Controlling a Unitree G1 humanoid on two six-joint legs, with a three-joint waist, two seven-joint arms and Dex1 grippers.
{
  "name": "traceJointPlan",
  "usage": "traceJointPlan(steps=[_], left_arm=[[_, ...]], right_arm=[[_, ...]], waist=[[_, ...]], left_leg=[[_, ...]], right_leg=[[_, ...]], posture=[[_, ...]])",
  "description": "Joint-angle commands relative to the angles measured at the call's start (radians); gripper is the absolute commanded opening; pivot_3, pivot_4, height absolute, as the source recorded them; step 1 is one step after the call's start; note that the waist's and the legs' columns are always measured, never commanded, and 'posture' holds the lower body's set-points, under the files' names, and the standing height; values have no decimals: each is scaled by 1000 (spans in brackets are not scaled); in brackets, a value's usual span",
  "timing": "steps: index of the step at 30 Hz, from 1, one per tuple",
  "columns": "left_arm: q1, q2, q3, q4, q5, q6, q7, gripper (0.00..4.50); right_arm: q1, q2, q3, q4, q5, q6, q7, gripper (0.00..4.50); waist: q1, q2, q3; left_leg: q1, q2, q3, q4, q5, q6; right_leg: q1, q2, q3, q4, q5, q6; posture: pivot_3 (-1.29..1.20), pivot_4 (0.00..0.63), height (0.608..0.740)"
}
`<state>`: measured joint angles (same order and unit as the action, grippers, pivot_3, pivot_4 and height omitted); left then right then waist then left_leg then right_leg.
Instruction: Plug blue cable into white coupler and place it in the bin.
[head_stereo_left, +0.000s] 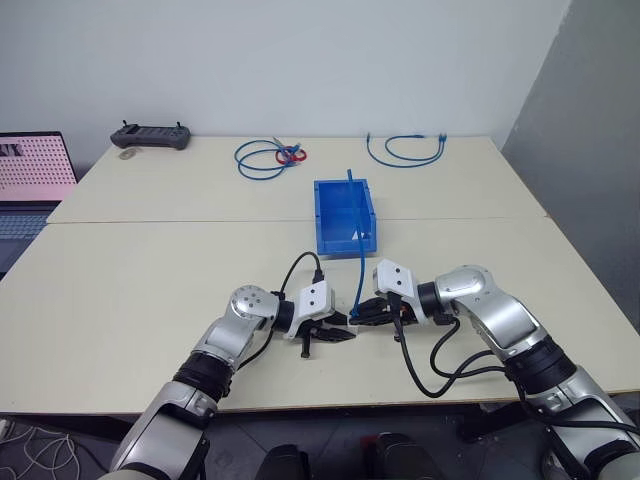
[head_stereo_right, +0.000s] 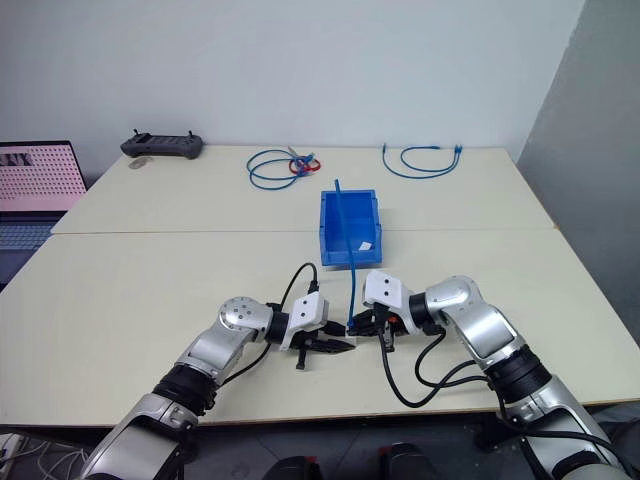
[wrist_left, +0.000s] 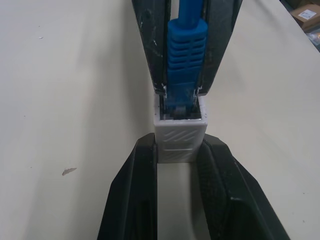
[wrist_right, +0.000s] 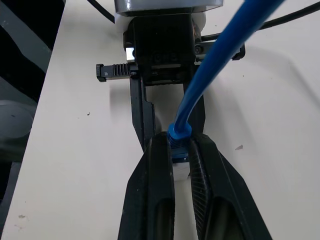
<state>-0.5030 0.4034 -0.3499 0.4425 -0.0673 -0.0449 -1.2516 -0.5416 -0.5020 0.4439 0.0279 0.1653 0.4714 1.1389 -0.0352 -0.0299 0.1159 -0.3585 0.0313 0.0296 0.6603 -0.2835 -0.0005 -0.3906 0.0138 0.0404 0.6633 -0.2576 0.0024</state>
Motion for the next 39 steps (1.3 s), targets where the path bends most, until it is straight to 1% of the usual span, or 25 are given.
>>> traceJointPlan(steps=[1,4,7,12,18,23,26,28,29,33,34,35,36,37,38,39], left_arm=[[-9,-4,11,-53,-21,-12,-17,767],[-8,-3,11,-54,-19,-13,-16,767],[-4,-1,11,-59,-18,-16,-13,767],[0,2,10,-62,-17,-21,-13,767],[-7,-1,10,-55,-15,-25,-8,767],[-4,1,12,-55,-14,-30,-8,767],[3,-1,24,-64,-17,-28,16,767],[12,2,39,-89,-37,-3,21,1468],[24,11,52,-115,-53,20,22,1571],[121,62,141,-290,-119,140,78,2462],[153,75,167,-349,-133,177,106,2649],[180,83,193,-407,-149,215,139,2927],[203,89,219,-465,-166,257,172,3107],[221,93,244,-523,-187,302,203,3291],[237,93,267,-581,-208,347,236,3567],[249,88,294,-635,-230,392,275,3783]], right_arm=[[91,-17,103,211,-80,195,-28,168],[97,-17,99,208,-83,199,-39,168],[100,3,84,238,-138,54,-115,168],[115,-45,155,219,-256,-196,-120,168],[126,-36,162,221,-261,-206,-118,168],[117,-20,117,243,-215,-156,-124,168],[106,-22,69,213,-178,-127,-133,168],[108,-35,56,164,-178,-132,-136,168],[113,-36,35,115,-155,-99,-140,168],[92,-30,-92,-84,-36,79,-164,168],[73,-25,-128,-122,-1,131,-173,168],[48,-18,-162,-149,31,182,-181,168],[20,-11,-193,-165,60,229,-190,168],[-17,1,-226,-166,89,274,-203,168],[-61,19,-263,-152,119,322,-223,168],[-125,46,-306,-113,145,367,-252,168]], waist=[[0,0,0],[0,0,0],[0,0,0],[-6,1,1],[-7,0,1],[-7,0,1],[-7,0,1],[-6,1,3],[-5,1,5],[2,2,13],[1,3,18],[2,4,21],[2,4,24],[3,3,28],[4,3,35],[4,2,37]], left_leg=[[1,0,0,0,0,0],[2,1,0,0,-1,0],[3,1,-1,-1,-1,0],[5,2,0,-1,-1,0],[10,2,2,-6,-1,0],[12,2,2,-9,0,0],[12,2,2,-11,0,0],[12,2,1,-11,0,0],[12,2,2,-11,0,0],[11,2,2,-12,0,0],[10,2,2,-13,0,0],[9,2,2,-14,0,-1],[7,2,2,-14,0,-1],[3,2,2,-13,0,-1],[-6,2,2,-13,1,-2],[-12,1,2,-13,3,-6]], right_leg=[[1,-1,0,0,0,0],[2,-1,0,0,-1,-1],[2,-1,-1,0,-1,-2],[2,0,0,0,-2,-3],[4,0,2,0,-4,-6],[4,0,3,-1,-4,-6],[4,0,3,-1,-4,-7],[4,0,3,-1,-4,-7],[4,0,3,-1,-4,-7],[3,-1,3,-2,-4,-7],[2,-2,3,-2,-5,-7],[1,-2,3,-2,-4,-7],[-1,-2,3,-2,-3,-4],[-5,-2,2,-2,-1,-1],[-14,-3,2,0,-1,0],[-19,-3,1,0,0,0]], posture=[[0,150,740],[0,150,740],[0,150,740],[0,150,740],[0,150,740],[0,150,740],[0,150,740],[0,150,740],[0,150,740],[0,150,740],[0,150,740],[0,150,740],[0,150,740],[0,150,740],[0,150,740],[0,150,740]])
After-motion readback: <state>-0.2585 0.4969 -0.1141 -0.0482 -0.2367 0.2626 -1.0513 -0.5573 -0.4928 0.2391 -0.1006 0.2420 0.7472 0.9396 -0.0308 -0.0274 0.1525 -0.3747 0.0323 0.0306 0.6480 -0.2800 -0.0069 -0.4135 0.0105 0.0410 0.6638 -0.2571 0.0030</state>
